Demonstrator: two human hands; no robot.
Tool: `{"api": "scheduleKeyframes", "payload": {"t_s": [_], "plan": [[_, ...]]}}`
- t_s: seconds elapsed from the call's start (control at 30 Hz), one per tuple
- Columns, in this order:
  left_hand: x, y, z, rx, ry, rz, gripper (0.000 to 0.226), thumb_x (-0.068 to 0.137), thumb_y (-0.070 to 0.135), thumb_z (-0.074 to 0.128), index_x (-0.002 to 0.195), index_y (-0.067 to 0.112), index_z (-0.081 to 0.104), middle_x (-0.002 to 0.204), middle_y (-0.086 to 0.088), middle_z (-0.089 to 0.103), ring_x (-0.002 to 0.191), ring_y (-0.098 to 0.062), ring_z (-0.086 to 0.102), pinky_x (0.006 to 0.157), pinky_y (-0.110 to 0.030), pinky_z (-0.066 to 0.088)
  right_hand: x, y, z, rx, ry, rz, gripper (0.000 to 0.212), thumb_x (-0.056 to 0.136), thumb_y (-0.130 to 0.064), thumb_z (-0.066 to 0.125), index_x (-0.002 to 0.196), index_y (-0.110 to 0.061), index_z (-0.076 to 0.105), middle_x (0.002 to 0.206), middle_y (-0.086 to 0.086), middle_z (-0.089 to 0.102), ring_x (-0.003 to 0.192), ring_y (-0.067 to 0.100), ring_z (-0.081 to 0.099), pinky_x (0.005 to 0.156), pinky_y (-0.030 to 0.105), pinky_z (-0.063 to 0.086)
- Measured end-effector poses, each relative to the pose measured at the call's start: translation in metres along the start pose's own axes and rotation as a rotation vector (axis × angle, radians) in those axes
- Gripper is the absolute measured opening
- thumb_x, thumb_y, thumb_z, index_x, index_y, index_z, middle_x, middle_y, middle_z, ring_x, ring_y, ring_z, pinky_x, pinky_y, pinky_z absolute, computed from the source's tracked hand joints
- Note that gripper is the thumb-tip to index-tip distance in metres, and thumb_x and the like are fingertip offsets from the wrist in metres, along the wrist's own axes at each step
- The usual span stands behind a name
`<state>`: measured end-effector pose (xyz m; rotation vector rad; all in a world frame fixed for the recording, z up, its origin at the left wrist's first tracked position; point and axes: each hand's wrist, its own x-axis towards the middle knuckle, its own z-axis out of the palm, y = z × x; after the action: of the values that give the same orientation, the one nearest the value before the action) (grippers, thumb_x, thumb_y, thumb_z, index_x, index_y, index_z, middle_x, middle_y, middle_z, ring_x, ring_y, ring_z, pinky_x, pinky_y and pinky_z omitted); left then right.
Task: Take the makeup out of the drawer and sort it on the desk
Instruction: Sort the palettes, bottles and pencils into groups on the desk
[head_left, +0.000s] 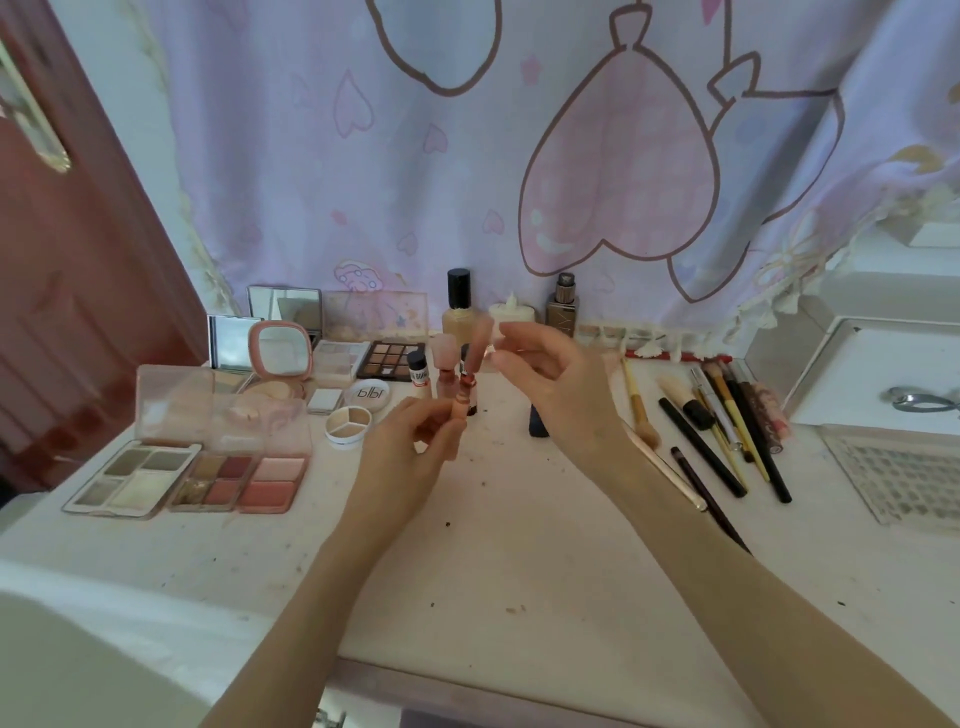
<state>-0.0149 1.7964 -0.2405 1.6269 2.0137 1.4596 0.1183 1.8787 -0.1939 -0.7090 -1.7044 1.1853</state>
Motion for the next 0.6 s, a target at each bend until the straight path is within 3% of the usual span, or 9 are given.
{"api": "scheduleKeyframes", "payload": {"t_s": [0.1, 0.2, 0.3, 0.43, 0.5, 0.6], "plan": [[-0.001, -0.015, -0.011, 0.036, 0.093, -0.081, 0.016, 0.088, 0.013, 0.057, 0.075, 0.02, 0.064, 0.075, 0.004, 0.064, 0.074, -0.007, 0.059, 0.072, -0.012, 0.044, -0.01, 0.017, 0.015, -0.271, -0.102, 0.0, 0.026, 0.091, -0.019, 0.058, 0.116, -0.016, 0.063, 0.106, -0.007, 0.064, 0.092, 0.002, 0.059, 0.087, 0.013, 0.046], [0.002, -0.022, -0.017, 0.096, 0.152, -0.122, 0.019, 0.088, 0.01, 0.056, 0.071, 0.014, 0.063, 0.076, 0.005, 0.065, 0.077, -0.001, 0.059, 0.069, -0.001, 0.037, -0.026, 0.038, 0.022, -0.632, -0.355, 0.002, 0.034, 0.095, -0.026, 0.05, 0.127, -0.016, 0.054, 0.126, -0.002, 0.056, 0.112, 0.01, 0.051, 0.098, 0.023, 0.039], [0.008, -0.025, -0.016, 0.106, 0.164, -0.146, 0.017, 0.087, 0.009, 0.056, 0.076, 0.017, 0.064, 0.078, 0.009, 0.065, 0.076, 0.002, 0.057, 0.068, 0.003, 0.034, -0.036, 0.05, 0.025, -0.841, -0.468, -0.06, 0.044, 0.096, -0.033, 0.045, 0.137, -0.018, 0.043, 0.143, -0.002, 0.041, 0.131, 0.012, 0.034, 0.109, 0.024, 0.025], [0.018, -0.029, -0.01, 0.089, 0.17, -0.169, 0.016, 0.086, 0.007, 0.056, 0.075, 0.014, 0.065, 0.079, 0.014, 0.062, 0.075, 0.002, 0.057, 0.076, -0.011, 0.041, -0.04, 0.055, 0.026, -0.958, -0.52, -0.134, 0.048, 0.098, -0.038, 0.038, 0.142, -0.017, 0.037, 0.152, 0.001, 0.028, 0.14, 0.014, 0.021, 0.114, 0.025, 0.008], [0.021, -0.031, -0.009, 0.083, 0.167, -0.183, 0.014, 0.087, 0.008, 0.056, 0.08, 0.015, 0.065, 0.081, 0.015, 0.061, 0.076, 0.004, 0.056, 0.083, -0.021, 0.043, -0.04, 0.055, 0.026, -0.979, -0.532, -0.132, 0.048, 0.099, -0.038, 0.035, 0.143, -0.018, 0.035, 0.154, 0.0, 0.025, 0.142, 0.013, 0.017, 0.115, 0.026, 0.004], [0.024, -0.031, -0.008, 0.095, 0.172, -0.192, 0.012, 0.087, 0.009, 0.056, 0.084, 0.017, 0.064, 0.08, 0.017, 0.06, 0.075, 0.003, 0.055, 0.085, -0.025, 0.043, -0.041, 0.056, 0.026, -1.008, -0.547, -0.13, 0.049, 0.1, -0.038, 0.031, 0.145, -0.02, 0.03, 0.155, -0.001, 0.02, 0.143, 0.013, 0.014, 0.116, 0.027, 0.002]]}}
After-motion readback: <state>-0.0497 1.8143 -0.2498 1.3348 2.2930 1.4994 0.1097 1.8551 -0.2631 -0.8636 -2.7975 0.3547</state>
